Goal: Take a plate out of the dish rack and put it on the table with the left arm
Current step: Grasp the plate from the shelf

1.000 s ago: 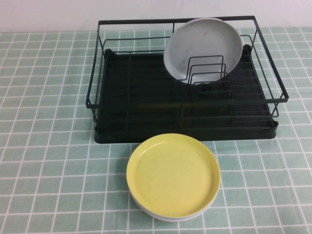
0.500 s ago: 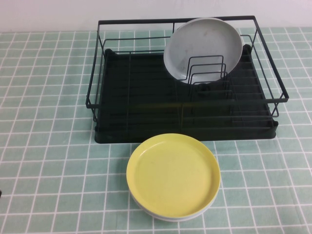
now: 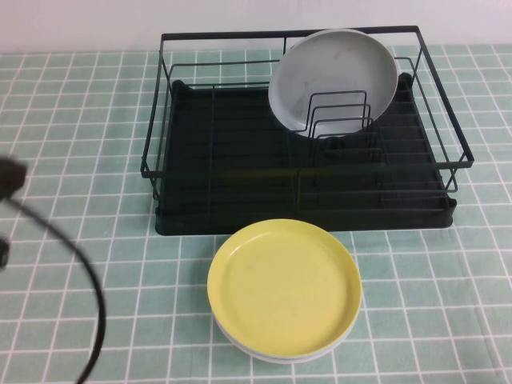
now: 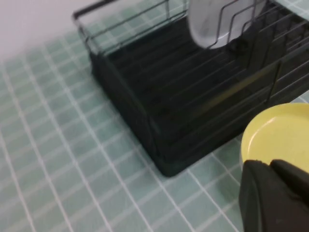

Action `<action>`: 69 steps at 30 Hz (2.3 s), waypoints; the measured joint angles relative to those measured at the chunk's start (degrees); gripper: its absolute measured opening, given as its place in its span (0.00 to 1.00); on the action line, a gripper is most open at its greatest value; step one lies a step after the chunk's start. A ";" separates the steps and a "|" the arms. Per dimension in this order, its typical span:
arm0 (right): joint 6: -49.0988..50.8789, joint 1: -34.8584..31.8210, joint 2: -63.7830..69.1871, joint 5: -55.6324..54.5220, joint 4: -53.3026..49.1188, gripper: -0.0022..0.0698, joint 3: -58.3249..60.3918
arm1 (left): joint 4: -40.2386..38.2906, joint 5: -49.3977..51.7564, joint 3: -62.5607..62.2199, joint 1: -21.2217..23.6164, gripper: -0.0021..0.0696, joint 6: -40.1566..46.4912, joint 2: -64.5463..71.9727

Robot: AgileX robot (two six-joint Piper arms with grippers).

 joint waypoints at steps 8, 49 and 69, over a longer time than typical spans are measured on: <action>0.00 0.00 0.00 0.00 0.00 0.00 0.00 | -8.98 0.94 -16.07 -1.70 0.02 17.51 22.98; 0.00 0.00 0.00 0.00 0.00 0.00 0.00 | -24.94 -19.73 -50.72 -18.91 0.78 39.15 74.77; 0.00 0.00 0.00 0.00 0.00 0.00 0.00 | -38.30 -24.82 -54.83 -18.91 0.78 48.82 83.13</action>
